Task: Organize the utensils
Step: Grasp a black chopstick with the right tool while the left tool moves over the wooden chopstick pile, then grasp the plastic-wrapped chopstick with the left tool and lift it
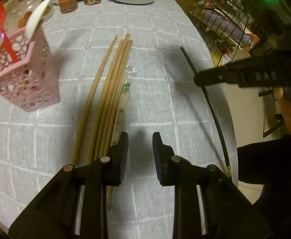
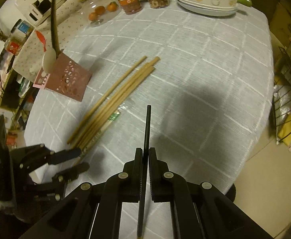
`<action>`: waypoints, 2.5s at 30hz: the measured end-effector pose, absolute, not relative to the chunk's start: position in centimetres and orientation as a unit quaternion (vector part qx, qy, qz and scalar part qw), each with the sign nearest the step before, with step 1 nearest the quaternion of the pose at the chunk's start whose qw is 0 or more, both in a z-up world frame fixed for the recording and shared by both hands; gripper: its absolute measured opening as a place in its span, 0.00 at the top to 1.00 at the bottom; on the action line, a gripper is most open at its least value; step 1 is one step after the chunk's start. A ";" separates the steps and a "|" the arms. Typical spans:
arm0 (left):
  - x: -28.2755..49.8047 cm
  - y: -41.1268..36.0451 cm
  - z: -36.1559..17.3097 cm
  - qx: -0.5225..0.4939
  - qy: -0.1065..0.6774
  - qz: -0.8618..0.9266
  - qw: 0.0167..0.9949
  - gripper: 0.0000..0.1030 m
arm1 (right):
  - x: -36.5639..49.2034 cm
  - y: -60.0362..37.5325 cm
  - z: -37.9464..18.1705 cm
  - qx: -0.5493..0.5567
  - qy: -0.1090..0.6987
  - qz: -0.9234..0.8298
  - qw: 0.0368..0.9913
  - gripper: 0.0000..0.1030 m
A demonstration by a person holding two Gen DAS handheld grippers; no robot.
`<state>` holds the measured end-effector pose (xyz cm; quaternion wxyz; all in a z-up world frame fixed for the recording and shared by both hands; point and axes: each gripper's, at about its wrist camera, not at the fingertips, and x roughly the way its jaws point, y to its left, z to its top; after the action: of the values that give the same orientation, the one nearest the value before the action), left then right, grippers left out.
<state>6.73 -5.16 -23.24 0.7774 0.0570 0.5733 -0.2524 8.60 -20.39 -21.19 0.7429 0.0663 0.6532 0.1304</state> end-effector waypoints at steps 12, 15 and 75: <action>8.8 -7.0 -25.3 0.054 0.589 -0.222 0.775 0.74 | 8.4 -22.5 -21.6 0.085 0.657 0.123 0.739 0.94; 9.0 -7.5 -25.3 0.061 0.585 -0.219 0.778 0.74 | 8.5 -22.5 -21.6 0.087 0.658 0.123 0.738 0.94; 6.8 -3.9 -15.5 0.053 0.473 -0.157 0.865 0.89 | 5.8 -18.9 -12.7 0.001 0.542 0.130 0.830 0.95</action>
<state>6.78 -3.88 -15.51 0.8651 0.0526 0.4734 -0.1573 5.80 -18.93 -12.70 0.8300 0.0011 0.5425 0.1299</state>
